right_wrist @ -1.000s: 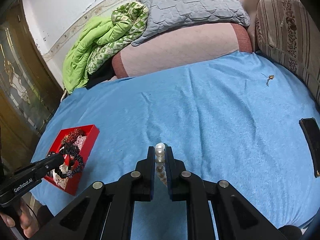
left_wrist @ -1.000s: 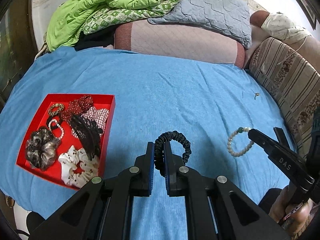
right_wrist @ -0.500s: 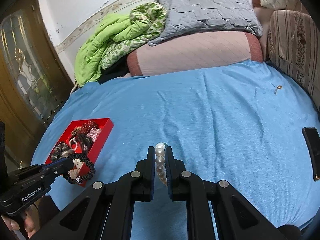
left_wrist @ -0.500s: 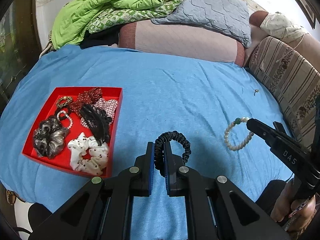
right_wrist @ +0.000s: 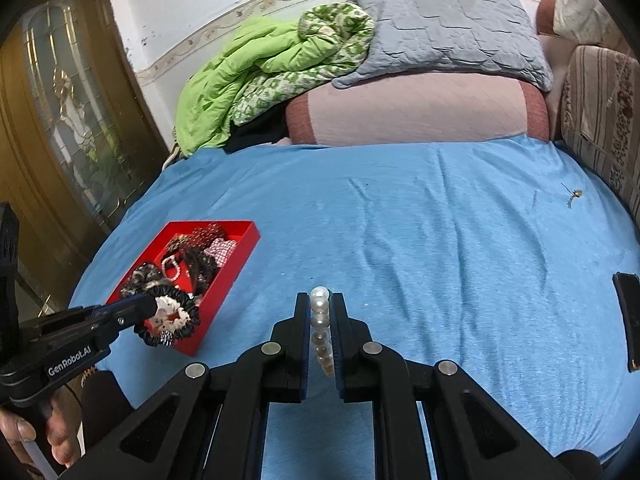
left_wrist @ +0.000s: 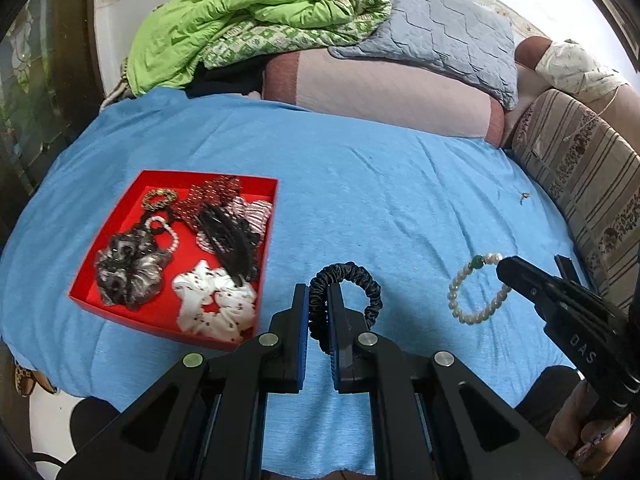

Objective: Organize jewelry
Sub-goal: 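Carry the hair tie and pearl bracelet toward the red tray with both grippers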

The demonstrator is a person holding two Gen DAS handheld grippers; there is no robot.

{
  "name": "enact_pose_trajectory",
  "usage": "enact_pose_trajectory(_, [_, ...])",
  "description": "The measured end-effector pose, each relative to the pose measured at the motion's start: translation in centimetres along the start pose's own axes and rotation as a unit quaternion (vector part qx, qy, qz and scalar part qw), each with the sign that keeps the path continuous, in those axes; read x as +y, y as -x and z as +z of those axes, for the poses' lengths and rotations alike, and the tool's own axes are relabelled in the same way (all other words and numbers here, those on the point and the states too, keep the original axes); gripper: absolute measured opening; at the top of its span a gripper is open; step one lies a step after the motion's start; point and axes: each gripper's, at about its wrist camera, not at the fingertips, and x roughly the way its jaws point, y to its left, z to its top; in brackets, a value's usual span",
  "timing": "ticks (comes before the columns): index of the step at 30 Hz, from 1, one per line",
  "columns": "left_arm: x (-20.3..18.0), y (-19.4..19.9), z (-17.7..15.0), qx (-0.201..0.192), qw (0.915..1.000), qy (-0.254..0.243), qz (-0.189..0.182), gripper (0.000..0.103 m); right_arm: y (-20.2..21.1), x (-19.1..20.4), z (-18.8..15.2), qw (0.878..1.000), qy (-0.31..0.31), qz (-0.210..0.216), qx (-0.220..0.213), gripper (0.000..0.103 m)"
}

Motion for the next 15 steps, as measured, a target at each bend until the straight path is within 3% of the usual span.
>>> enact_pose_trajectory(15, [3.9,-0.4,0.2,0.003,0.9983,0.029,0.05,0.008,-1.3,4.3,0.0,0.999,0.044,0.02,0.019,0.011])
